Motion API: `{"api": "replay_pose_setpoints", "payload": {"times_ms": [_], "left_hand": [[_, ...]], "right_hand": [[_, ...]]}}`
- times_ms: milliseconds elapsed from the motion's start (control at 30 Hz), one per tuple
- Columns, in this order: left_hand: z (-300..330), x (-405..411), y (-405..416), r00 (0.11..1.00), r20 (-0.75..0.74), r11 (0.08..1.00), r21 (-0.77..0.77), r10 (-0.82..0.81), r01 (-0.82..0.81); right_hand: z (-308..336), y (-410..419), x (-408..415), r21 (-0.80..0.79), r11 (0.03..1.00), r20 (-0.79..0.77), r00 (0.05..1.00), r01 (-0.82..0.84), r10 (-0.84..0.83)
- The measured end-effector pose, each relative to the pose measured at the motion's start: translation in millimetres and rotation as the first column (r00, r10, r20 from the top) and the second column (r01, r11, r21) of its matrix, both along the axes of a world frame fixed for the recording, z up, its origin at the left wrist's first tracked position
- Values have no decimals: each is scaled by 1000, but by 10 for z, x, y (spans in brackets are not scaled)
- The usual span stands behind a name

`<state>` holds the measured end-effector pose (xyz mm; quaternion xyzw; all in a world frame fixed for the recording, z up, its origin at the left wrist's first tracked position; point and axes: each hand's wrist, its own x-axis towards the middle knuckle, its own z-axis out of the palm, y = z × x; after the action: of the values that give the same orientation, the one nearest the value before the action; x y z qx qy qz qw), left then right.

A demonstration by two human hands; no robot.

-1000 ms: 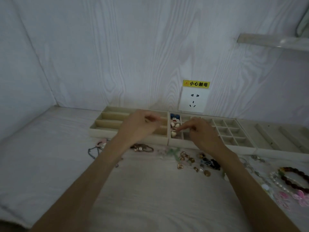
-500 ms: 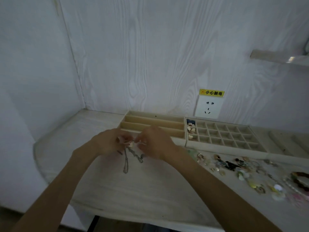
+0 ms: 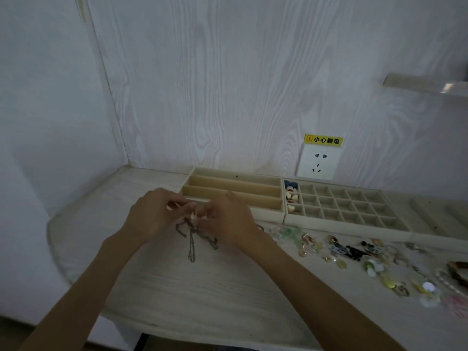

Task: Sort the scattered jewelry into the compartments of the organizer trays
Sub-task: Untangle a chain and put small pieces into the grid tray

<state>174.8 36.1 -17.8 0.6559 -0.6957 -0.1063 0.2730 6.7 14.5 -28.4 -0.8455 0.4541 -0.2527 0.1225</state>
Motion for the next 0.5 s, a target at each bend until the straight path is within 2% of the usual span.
{"api": "replay_pose_setpoints", "payload": {"times_ms": [100,200,333,433,500], "left_hand": [[148,-63,-15,999,54,1000,12,-8,8],[314,-187,-35,998,47,999,-14,-50,50],[463,-479,-104,989,-12,987,-72,-148,147],[463,-755,-223,973,-70,972,-101,-220,213],[421,-986,-331,955,-94,956,-107,-282,272]], "right_hand": [[19,12,-49,157,988,58,998,-1,-8],[101,61,-168,288,957,243,969,-32,-41],[237,77,-495,332,943,528,831,-11,-176],[272,33,-857,270,963,623,761,5,-179],[278,1,-1093,289,957,649,733,9,-203]]}}
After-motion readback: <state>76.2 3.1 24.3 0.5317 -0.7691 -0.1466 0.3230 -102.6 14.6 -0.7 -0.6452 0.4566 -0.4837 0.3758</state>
